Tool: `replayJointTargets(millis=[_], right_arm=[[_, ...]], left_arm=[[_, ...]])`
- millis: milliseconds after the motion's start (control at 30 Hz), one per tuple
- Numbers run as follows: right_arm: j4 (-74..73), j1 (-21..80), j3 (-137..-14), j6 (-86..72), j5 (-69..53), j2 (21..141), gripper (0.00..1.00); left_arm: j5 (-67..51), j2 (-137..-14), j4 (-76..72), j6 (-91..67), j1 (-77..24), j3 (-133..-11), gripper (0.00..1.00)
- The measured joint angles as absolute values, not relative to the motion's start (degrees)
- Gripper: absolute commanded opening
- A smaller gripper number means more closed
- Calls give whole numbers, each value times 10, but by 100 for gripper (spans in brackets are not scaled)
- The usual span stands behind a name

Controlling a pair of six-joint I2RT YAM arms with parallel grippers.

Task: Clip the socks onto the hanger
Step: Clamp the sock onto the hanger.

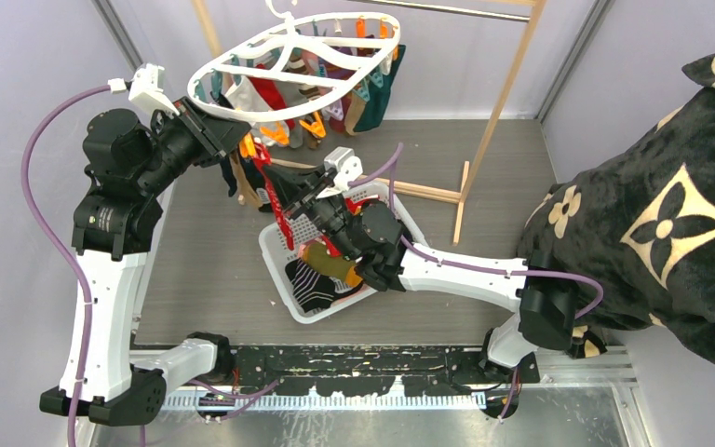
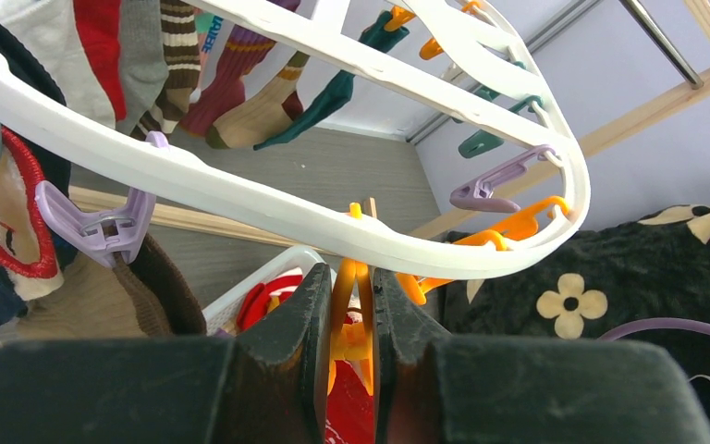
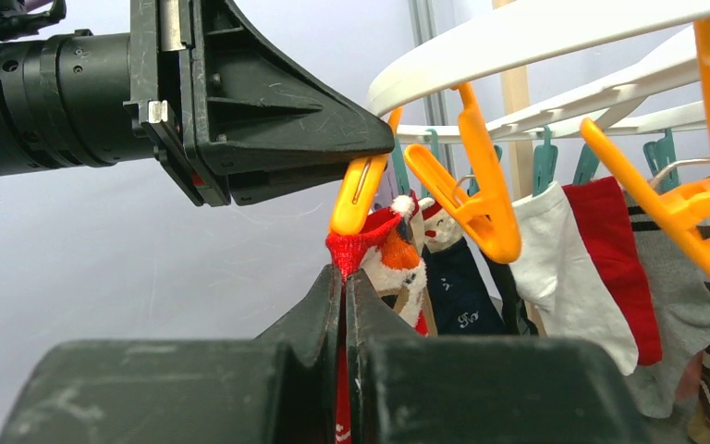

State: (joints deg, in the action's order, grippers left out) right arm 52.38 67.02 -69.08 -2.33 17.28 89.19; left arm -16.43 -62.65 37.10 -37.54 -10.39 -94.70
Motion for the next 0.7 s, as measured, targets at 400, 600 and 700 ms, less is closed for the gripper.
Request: replayJointTargets(millis=[400,600,700], right_arm=[[523,675,-695,-31,164,893,1],[528,678,-699,-34,162,894,1],[530,678,-700,-34,162,897,1]], left_arm=[[-159,-627,371,-375,-104,-947,2],[-158,-627,371,-375,-104,-947,2],[-158,-627,371,-375,-104,-947,2]])
